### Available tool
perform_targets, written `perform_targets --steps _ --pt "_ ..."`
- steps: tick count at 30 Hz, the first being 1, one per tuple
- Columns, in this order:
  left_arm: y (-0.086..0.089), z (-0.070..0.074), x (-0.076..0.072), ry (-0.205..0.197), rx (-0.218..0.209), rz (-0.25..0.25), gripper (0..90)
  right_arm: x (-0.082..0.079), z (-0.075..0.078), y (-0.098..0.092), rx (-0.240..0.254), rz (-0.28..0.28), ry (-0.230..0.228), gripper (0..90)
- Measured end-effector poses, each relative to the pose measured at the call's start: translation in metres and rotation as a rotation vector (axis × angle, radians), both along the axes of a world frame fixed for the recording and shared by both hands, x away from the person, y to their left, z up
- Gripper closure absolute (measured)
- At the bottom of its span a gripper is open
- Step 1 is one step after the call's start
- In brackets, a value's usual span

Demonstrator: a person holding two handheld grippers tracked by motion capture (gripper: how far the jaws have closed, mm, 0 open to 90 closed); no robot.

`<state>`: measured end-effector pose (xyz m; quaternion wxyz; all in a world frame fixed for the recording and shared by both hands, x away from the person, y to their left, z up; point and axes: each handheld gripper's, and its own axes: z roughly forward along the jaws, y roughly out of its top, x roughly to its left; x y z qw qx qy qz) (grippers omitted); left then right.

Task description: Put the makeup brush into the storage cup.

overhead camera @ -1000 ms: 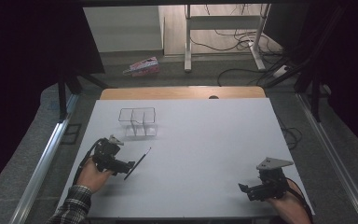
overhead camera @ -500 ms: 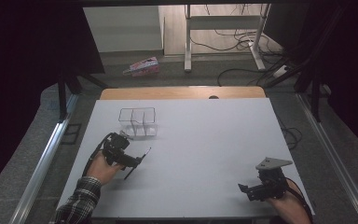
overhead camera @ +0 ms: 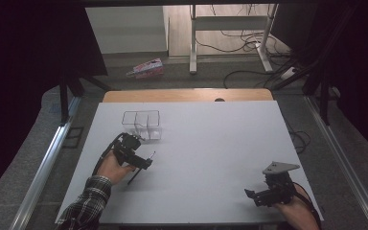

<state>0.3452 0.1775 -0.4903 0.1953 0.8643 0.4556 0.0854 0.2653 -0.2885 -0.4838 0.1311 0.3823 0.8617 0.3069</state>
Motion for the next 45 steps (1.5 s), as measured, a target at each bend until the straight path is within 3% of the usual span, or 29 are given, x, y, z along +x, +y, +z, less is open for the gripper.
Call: perform_targets --steps 25,34,45 --pt "-0.029 0.005 0.024 0.035 0.032 -0.014 7.7 0.001 -0.001 0.001 -0.009 0.015 0.014 0.2" --pt "-0.028 -0.004 0.026 0.046 0.041 -0.011 11.1 0.001 -0.002 0.002 -0.013 0.022 0.021 0.5" --pt "-0.023 -0.020 0.026 0.090 0.045 -0.009 17.1 0.001 -0.002 0.003 -0.017 0.027 0.031 1.1"
